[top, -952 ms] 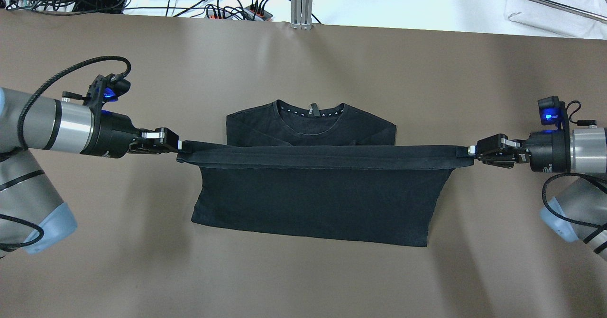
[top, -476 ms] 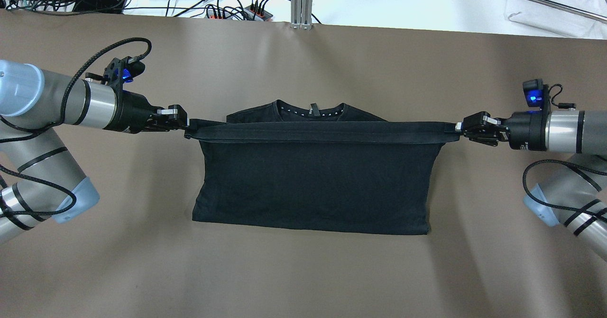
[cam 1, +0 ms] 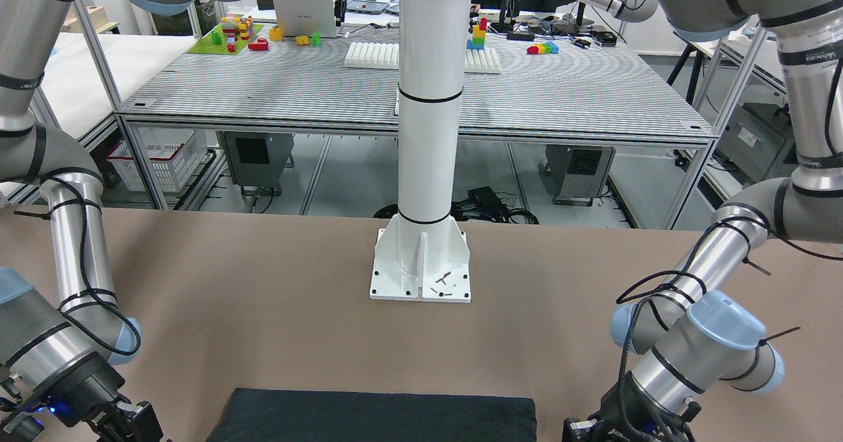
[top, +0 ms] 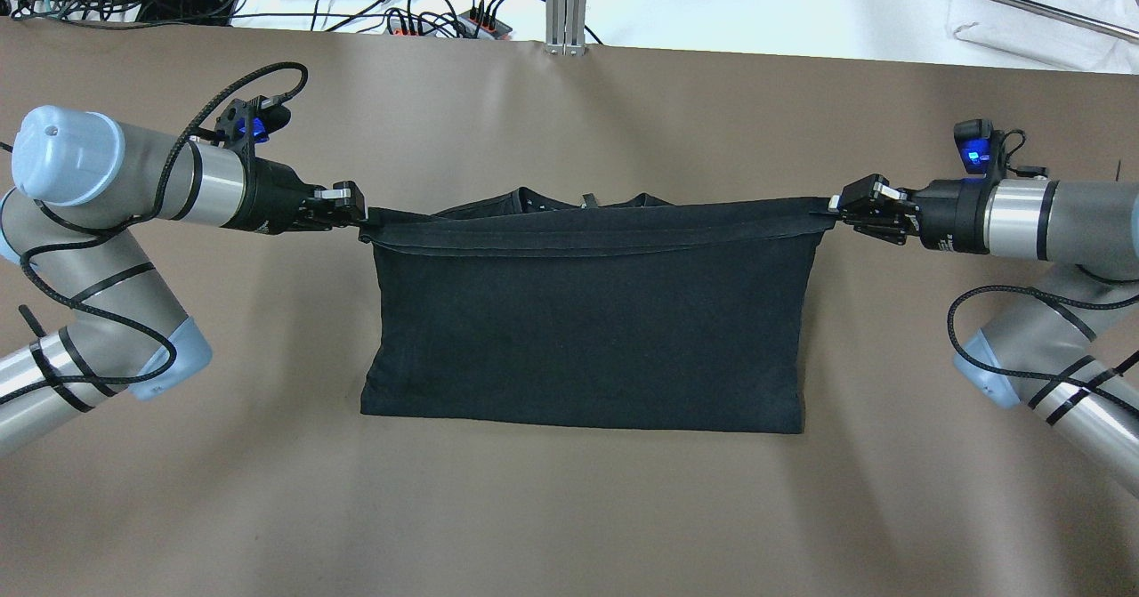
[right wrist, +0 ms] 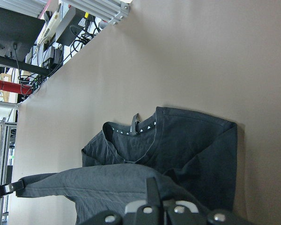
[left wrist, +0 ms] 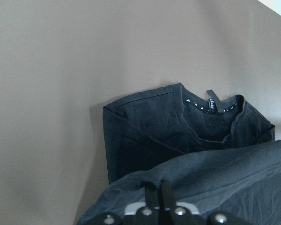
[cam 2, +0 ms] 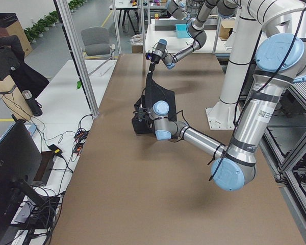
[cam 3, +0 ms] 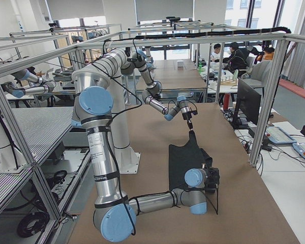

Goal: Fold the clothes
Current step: 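Lower the hem near the collar and open both grippers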

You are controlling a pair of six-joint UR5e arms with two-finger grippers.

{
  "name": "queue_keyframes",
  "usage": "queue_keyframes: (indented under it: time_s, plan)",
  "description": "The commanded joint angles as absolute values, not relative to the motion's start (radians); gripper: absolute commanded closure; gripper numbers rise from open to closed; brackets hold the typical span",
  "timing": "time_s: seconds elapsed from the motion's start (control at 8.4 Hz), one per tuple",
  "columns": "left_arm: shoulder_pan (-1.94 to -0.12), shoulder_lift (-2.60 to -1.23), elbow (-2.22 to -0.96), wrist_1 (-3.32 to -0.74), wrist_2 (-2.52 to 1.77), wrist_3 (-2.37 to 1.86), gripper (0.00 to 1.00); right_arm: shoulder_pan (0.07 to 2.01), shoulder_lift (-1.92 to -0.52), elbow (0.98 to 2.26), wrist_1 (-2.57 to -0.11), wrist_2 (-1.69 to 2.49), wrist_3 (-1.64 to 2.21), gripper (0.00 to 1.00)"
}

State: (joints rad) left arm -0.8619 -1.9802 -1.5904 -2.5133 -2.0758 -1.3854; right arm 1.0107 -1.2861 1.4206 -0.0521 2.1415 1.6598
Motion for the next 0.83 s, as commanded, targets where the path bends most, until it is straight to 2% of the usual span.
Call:
queue_keyframes:
  time_s: [0.0,0.24,0.71]
  plan:
    - [-0.861,-1.987,-1.572,-2.514,-2.072,-1.385,1.00,0.941,-1.279,1.390,-0.058,2.031,1.616,1.00]
    - [-0.861,-1.999,-1.559,-2.513,-2.071,-1.385,1.00,0.916,-1.250,1.370,-0.095,2.000,1.611,1.00]
    - [-0.859,-2.083,-1.447,-2.514,-2.040,-1.384,1.00,0.916,-1.197,1.287,-0.112,1.948,1.611,1.00]
